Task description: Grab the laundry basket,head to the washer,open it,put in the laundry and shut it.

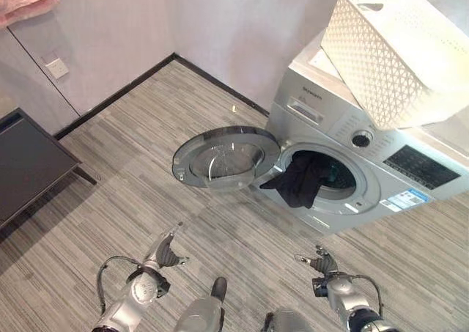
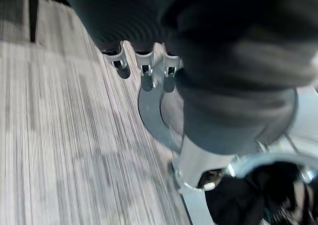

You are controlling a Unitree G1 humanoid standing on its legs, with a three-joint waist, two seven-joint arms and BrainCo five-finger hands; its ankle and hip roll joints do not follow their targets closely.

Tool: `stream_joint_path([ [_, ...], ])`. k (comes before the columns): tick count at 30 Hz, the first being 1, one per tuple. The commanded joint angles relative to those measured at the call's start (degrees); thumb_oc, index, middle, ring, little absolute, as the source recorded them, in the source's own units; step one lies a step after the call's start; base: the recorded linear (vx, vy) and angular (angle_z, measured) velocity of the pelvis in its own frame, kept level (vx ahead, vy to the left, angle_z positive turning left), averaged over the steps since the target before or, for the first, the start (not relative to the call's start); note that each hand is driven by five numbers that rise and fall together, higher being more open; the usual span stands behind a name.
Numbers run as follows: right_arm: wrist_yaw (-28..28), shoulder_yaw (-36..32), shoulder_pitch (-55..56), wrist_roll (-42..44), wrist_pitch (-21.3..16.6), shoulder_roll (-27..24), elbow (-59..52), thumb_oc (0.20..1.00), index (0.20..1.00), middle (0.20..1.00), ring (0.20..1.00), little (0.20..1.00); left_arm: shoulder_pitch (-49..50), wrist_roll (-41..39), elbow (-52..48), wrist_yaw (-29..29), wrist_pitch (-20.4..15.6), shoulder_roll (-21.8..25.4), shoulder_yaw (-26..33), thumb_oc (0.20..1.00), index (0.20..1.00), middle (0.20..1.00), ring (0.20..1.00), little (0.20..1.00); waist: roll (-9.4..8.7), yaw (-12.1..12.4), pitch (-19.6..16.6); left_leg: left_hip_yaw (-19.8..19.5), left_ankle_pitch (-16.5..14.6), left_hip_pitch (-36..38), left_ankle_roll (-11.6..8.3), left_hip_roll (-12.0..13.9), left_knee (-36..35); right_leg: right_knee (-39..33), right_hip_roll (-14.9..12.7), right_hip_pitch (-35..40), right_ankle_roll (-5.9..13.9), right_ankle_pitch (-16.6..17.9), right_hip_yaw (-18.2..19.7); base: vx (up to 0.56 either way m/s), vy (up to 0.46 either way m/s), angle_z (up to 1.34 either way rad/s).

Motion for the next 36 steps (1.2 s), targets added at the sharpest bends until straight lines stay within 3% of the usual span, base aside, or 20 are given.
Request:
stream_joint_path([
  [1, -2.33, -2.31, -1.73, 0.34, -0.1, -2.28, 2.53, 1.0, 1.0, 1.0, 1.0, 1.0, 3.77, -0.37, -5.23, -0.28, -1.67, 3.11, -0.19, 1.0, 1.0, 1.0, 1.0, 1.0, -1.68, 0.54, -1.04, -1.91, -5.49, -1.5, -3.56, 0.28, 1.53, -13.71, -2.63, -1.47, 1.22, 11.04, 0.05, 0.2, -0.11, 0.49],
  [2, -2.33, -2.3, -1.74, 0.34, -0.11, -2.28, 2.54, 1.0, 1.0, 1.0, 1.0, 1.0, 3.77, -0.37, -5.25, -0.28, -1.66, 3.1, -0.18, 1.0, 1.0, 1.0, 1.0, 1.0, -1.6, 0.49, -0.98, -1.97, -5.56, -1.45, -3.57, 0.33, 1.6, -13.86, -2.57, -1.29, 1.21, 11.09, -0.04, 0.28, -0.208, 0.42],
  [3, -3.02, -3.49, -1.82, -0.07, 0.61, -3.33, 5.11, 1.0, 1.0, 1.0, 1.0, 1.0, 3.51, -0.02, -5.49, -0.03, -1.77, 2.9, -0.14, 1.0, 1.0, 1.0, 1.0, 1.0, -2.32, 0.4, -0.32, -3.61, -8.17, -0.48, -4.32, -0.06, 3.02, -21.03, -4.76, -2.31, 2.05, 13.24, 2.45, 0.26, -0.224, 0.61],
  [4, -3.42, -4.5, -2.14, -0.08, 0.95, -3.86, 7.32, 1.0, 1.0, 1.0, 1.0, 1.0, 2.93, 0.23, -5.51, 0.06, -1.74, 2.8, -0.52, 1.0, 1.0, 1.0, 1.0, 1.0, -2.35, 0.55, 0.43, -4.81, -10.31, -0.47, -4.56, -0.16, 5.27, -24.48, -5.89, -2.23, 2.7, 15.68, 3.67, 0.26, -0.223, 0.56],
  [5, -3.41, -4.52, -2.18, -0.08, 0.93, -3.87, 7.35, 1.0, 1.0, 1.0, 1.0, 1.0, 2.9, 0.22, -5.49, 0.07, -1.74, 2.79, -0.54, 1.0, 1.0, 1.0, 1.0, 1.0, -2.29, 0.55, 0.48, -4.83, -10.43, -0.51, -4.55, -0.13, 5.46, -24.6, -5.85, -2.11, 2.7, 15.75, 3.63, 0.23, -0.231, 0.7],
  [6, -3.99, -6.26, -2.32, 0.1, 1.8, -5.44, 10.38, 1.0, 1.0, 1.0, 1.0, 1.0, 2.48, 0.6, -6.13, 0.32, -1.81, 2.82, -0.71, 1.0, 1.0, 1.0, 1.0, 1.0, -2.29, 0.62, 1.31, -6.98, -12.41, -0.03, -5.11, 0.04, 6.68, -28.07, -7.7, -3.51, 3.55, 19.37, 5.85, 0.21, -0.236, 0.56],
  [8, -3.69, -8.18, -2.33, 1.39, 2.23, -6.55, 13.54, 1.0, 1.0, 1.0, 1.0, 1.0, 1.79, 0.75, -6.48, 0.61, -1.94, 2.81, -1.15, 1.0, 1.0, 1.0, 1.0, 1.0, -2.23, 0.95, 2.18, -9.06, -13.85, 0.61, -5.48, 0.71, 7.21, -30.55, -8.74, -4.38, 4.55, 22.29, 6.28, 0.22, -0.283, 0.58],
  [10, -3.59, -9.78, -1.32, 3.14, 2.24, -7.19, 15.28, 1.0, 1.0, 1.0, 1.0, 1.0, 1.02, 0.54, -6.92, 0.68, -2.11, 2.68, -1.96, 1.0, 1.0, 1.0, 1.0, 1.0, -3.03, 0.81, 2.86, -11.24, -14.14, 1.01, -6.12, 0.45, 6.82, -30.73, -8.32, -3.84, 4.84, 22.94, 7.71, 0.14, -0.236, 0.47],
  [12, -3.68, -12.01, 0.45, 4.78, 2.2, -6.94, 16.39, 1.0, 1.0, 1.0, 1.0, 1.0, -0.49, 0.54, -7.15, 0.35, -2.19, 2.57, -3.29, 1.0, 1.0, 1.0, 1.0, 1.0, -3.72, 0.73, 3.54, -13.95, -14.18, 0.4, -7.27, 0.72, 6.92, -28.91, -8.44, -3.83, 5.27, 21.5, 6.98, 0.05, -0.243, 0.87],
  [13, -3.78, -12.41, 0.54, 5.56, 2.14, -6.87, 16.89, 1.0, 1.0, 1.0, 1.0, 1.0, -1.33, 0.64, -6.91, 0.33, -2.31, 2.36, -4.22, 1.0, 1.0, 1.0, 1.0, 1.0, -3.37, 0.02, 3.88, -14.71, -13.41, -0.27, -7.68, 1.3, 6.48, -27.5, -8.09, -5.03, 5.4, 21.66, 6.39, -0.01, -0.221, 0.99],
  [17, -4.2, -14.01, -0.11, 10.13, 1.56, -6.76, 19.2, 1.0, 1.0, 1.0, 1.0, 1.0, -5.41, -0.01, -7.8, 0.59, -2.98, 2.36, -7.22, 1.0, 1.0, 1.0, 1.0, 1.0, -0.64, -2.18, 5.16, -17.17, -8.6, -2.38, -9.79, 5.23, 0.66, -23.17, -6.33, -7.74, 4.07, 16.19, 0.79, -0.08, -0.152, 0.53],
  [21, -5.55, -14.2, -5.76, 15.7, 0.1, -7.85, 19.16, 1.0, 1.0, 1.0, 1.0, 1.0, -9.49, -2.64, -10.06, 2.4, -3.58, 0.92, -9.78, 1.0, 1.0, 1.0, 1.0, 1.0, 1.99, -2.5, 7.94, -16.62, -4.26, -6.97, -11.03, 6.89, -4.29, -21.02, -5.87, -12.56, 3.52, 14.28, -1.72, -0.17, -0.051, 0.28],
  [24, -6.39, -14.45, -9.67, 18.33, -0.45, -8.99, 19.67, 1.0, 1.0, 1.0, 1.0, 1.0, -11.04, -3.47, -10.7, 3.36, -3.56, 0.14, -11.19, 1.0, 1.0, 1.0, 1.0, 1.0, 3.15, -1.9, 8.86, -15.99, -3.13, -8.49, -11.09, 6.94, -5.57, -20.74, -6.07, -14.26, 3.53, 14.25, -1.84, -0.08, 0.002, 0.08],
  [27, -8.08, -14.63, -17.01, 23.13, -1.67, -11.27, 20.55, 1.0, 1.0, 1.0, 1.0, 1.0, -12.84, -5.88, -12.08, 4.4, -3.51, -1.36, -13.76, 1.0, 1.0, 1.0, 1.0, 1.0, 5.8, -0.51, 11.49, -14.89, -1.61, -11.27, -11.18, 6.54, -6.63, -20.24, -6.64, -17.57, 3.5, 14.64, -1.54, -0.09, 0.033, -0.04],
  [36, -10.75, -13.77, -32.95, 29.63, -3.55, -17.52, 22.51, 1.0, 1.0, 1.0, 1.0, 1.0, -17.58, -7.43, -12.27, 7.54, -2.75, -3.07, -20.04, 1.0, 1.0, 1.0, 1.0, 1.0, 10.48, 1.65, 17.06, -13.82, -0.43, -17.93, -10.98, 4.03, -6.61, -21.09, -7.79, -25.14, 4.02, 16.57, -0.39, -0.06, 0.036, 0.02],
])
